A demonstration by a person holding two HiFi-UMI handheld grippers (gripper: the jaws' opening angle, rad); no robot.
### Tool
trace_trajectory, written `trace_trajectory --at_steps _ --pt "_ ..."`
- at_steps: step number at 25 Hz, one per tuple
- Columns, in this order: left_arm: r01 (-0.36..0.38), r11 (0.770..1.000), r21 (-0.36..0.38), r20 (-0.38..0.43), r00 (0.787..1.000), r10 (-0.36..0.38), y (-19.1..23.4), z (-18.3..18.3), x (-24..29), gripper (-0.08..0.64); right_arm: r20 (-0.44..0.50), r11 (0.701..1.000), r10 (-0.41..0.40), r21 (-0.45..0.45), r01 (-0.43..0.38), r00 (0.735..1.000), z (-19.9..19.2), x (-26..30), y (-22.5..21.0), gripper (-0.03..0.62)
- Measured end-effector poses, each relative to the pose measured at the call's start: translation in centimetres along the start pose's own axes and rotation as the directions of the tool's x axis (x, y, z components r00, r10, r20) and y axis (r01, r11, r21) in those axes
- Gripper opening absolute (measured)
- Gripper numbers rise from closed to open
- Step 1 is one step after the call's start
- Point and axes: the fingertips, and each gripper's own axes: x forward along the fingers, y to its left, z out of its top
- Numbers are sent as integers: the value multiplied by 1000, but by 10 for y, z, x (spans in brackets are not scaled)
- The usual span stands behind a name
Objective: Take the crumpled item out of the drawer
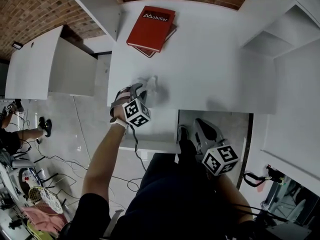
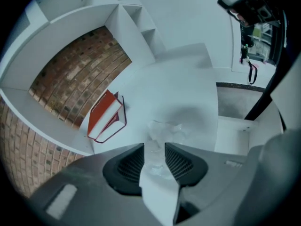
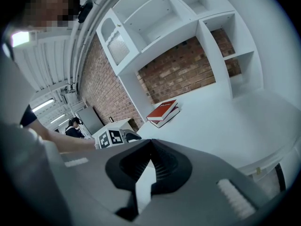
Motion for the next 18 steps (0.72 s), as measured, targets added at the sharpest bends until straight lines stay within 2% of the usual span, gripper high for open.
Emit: trace_trajectory --at_steps 4,7,12,18 --pt "-57 997 -54 41 997 59 12 3 -28 146 -11 999 42 -23 -42 999 4 8 11 3" --pt "-101 984 -144 72 991 112 25 3 -54 146 -19 995 87 -51 -88 996 9 16 21 3" --pt "-162 937 -309 127 970 209 41 3 -107 145 -22 986 139 -87 -140 990 15 23 37 3" --pt "-268 885 -382 163 922 350 46 12 -174 145 -16 971 200 -131 -201 980 29 29 52 3"
